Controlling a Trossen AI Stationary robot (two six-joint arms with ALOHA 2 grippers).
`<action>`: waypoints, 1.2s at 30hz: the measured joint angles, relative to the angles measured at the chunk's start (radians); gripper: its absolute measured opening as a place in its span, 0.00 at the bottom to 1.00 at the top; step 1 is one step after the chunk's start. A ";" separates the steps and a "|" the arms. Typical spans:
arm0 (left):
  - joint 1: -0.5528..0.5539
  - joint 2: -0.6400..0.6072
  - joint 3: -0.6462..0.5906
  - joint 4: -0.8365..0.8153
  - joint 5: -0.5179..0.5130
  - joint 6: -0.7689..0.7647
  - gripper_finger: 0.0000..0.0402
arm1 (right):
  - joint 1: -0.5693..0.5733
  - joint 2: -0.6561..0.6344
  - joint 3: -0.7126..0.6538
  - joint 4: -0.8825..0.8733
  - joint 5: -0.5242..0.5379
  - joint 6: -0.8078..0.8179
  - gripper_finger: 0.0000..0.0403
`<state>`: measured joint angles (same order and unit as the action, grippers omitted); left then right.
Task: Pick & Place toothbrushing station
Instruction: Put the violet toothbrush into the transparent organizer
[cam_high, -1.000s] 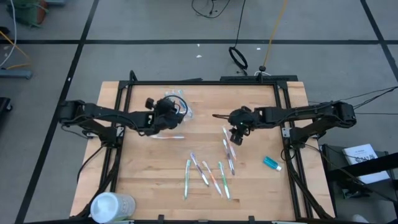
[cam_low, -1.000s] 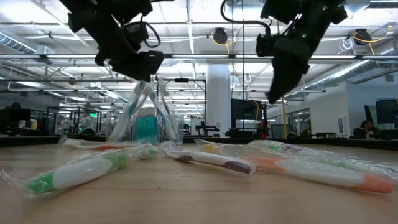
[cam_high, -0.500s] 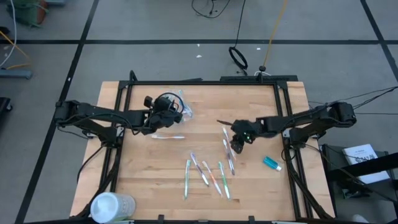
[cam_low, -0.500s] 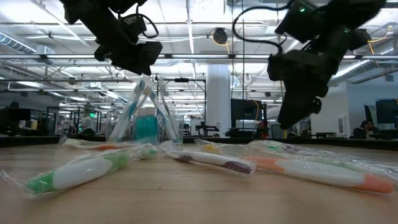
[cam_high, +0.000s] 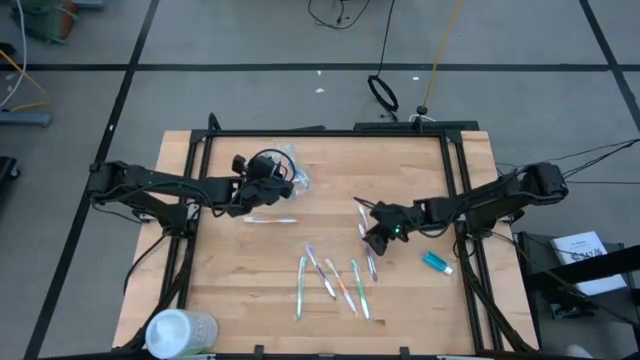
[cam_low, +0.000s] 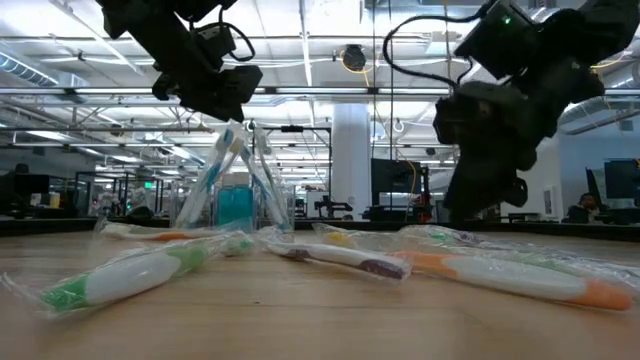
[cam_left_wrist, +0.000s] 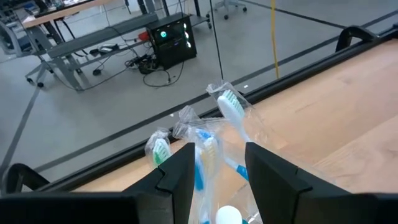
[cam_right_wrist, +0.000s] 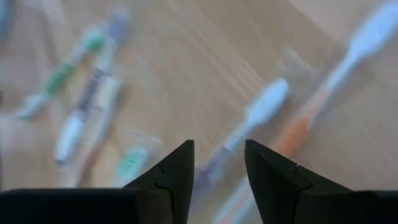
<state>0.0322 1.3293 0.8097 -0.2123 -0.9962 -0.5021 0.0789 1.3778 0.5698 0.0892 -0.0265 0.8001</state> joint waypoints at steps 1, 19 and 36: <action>0.000 0.000 0.000 0.000 0.003 0.003 0.37 | 0.003 0.011 -0.001 -0.006 0.002 -0.001 0.33; 0.000 0.000 0.000 0.001 0.011 0.003 0.37 | -0.020 0.174 0.001 0.141 -0.008 -0.061 0.28; 0.000 0.000 0.000 0.001 0.010 0.010 0.37 | -0.097 0.176 -0.001 0.711 -0.133 -0.162 0.05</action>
<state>0.0322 1.3293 0.8093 -0.2111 -0.9859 -0.4923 -0.0180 1.5539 0.5690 0.8002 -0.1591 0.6384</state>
